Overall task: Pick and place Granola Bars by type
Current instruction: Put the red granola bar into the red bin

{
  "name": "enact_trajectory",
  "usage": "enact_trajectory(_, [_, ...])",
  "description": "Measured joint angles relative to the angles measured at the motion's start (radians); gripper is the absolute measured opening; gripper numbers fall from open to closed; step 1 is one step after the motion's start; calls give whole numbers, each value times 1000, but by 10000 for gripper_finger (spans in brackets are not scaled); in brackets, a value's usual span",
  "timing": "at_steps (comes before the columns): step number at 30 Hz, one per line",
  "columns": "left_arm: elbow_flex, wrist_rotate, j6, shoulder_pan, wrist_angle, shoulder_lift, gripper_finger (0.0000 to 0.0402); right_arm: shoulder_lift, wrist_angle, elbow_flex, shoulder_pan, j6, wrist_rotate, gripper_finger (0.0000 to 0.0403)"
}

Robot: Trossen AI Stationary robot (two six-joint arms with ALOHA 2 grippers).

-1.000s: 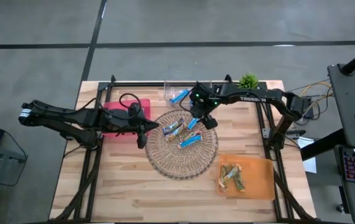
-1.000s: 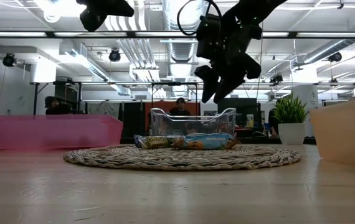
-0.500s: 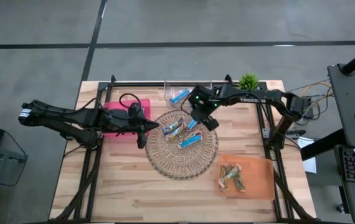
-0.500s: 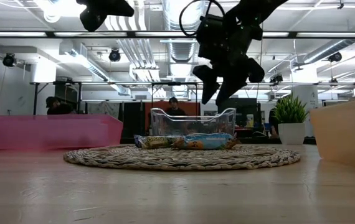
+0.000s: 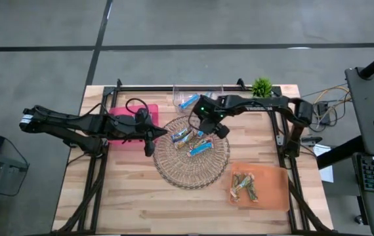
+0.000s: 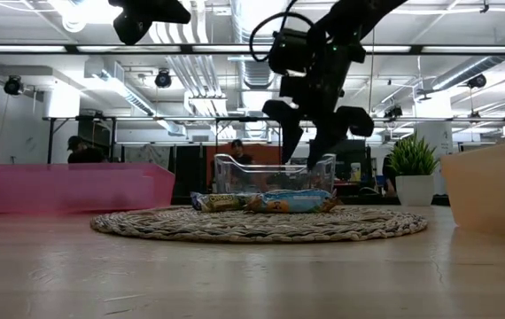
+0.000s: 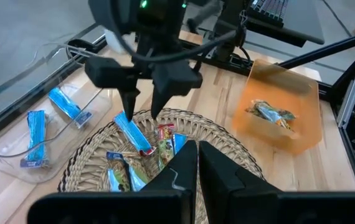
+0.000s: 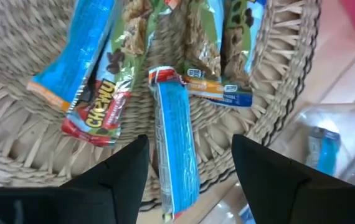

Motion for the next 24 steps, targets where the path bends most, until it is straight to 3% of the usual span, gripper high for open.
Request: enact_trajectory(24, [0,0,-1,0,-5,0,0,155,19,41,-5,-30,31,219])
